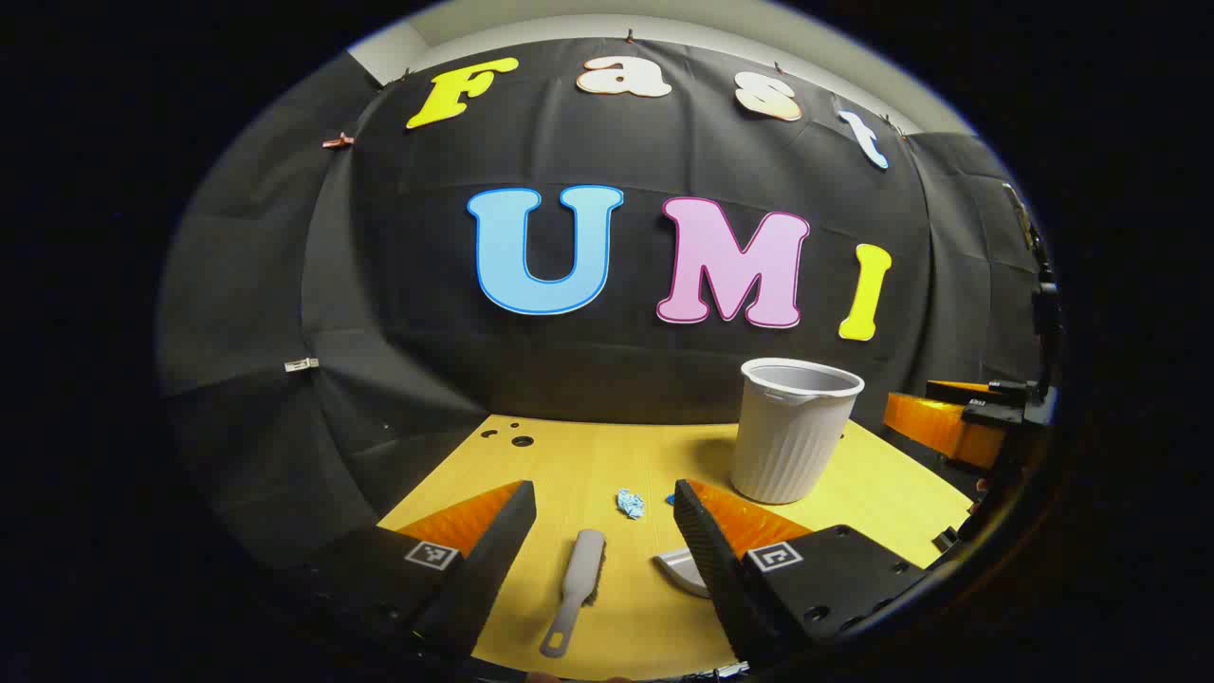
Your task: Pick up the small broom and dustpan from the desktop, sweep the trash into the dustpan with the broom, and then empty the trash into the garbage bin.
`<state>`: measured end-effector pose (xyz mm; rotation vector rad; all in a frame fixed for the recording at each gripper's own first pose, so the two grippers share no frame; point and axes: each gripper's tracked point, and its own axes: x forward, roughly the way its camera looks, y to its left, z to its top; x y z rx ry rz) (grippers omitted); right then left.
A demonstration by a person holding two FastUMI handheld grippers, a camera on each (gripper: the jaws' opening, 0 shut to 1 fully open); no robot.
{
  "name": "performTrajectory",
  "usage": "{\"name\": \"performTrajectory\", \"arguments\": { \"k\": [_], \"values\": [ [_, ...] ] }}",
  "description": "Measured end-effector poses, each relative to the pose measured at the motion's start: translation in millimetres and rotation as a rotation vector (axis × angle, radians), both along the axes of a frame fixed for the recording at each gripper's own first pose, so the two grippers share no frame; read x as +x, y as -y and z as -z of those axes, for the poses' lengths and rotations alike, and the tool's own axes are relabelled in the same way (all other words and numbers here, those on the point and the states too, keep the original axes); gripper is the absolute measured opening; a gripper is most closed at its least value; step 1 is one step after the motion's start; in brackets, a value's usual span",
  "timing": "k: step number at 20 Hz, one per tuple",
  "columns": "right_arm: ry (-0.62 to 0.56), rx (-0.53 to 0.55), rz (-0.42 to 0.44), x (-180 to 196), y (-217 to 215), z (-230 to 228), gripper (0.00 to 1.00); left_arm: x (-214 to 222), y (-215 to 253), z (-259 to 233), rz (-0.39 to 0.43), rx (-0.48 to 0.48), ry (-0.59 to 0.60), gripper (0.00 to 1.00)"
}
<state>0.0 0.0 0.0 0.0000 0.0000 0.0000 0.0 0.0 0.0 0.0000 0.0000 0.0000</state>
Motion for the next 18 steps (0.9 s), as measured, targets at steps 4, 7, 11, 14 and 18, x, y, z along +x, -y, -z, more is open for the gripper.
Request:
{"name": "performTrajectory", "arguments": {
  "k": [4, 7, 11, 14, 18],
  "values": [
    [0.004, -0.009, -0.016, 11.1, -8.4, -3.2, 0.98, 10.5, 0.0, -2.2, 0.006, -0.017, 0.005, 0.95],
    [0.016, -0.01, -0.016, 17.2, -9.0, -9.0, 0.97, 14.9, 0.9, -3.3, 0.008, -0.011, 0.011, 0.95],
    [0.014, -0.002, -0.027, 21.7, -11.7, -10.1, 0.98, 15.6, 1.2, -1.3, 0.006, 0.019, 0.002, 0.95],
    [0.01, -0.011, -0.038, 22.3, -11.3, -10.1, 0.97, 15.5, -0.9, -0.1, 0.004, 0.015, -0.011, 0.95],
    [-0.027, -0.008, -0.056, 23.9, -14.4, 1.6, 0.98, 15.2, -5.7, 9.8, 0.005, -0.009, -0.053, 0.95]
  ]
}}
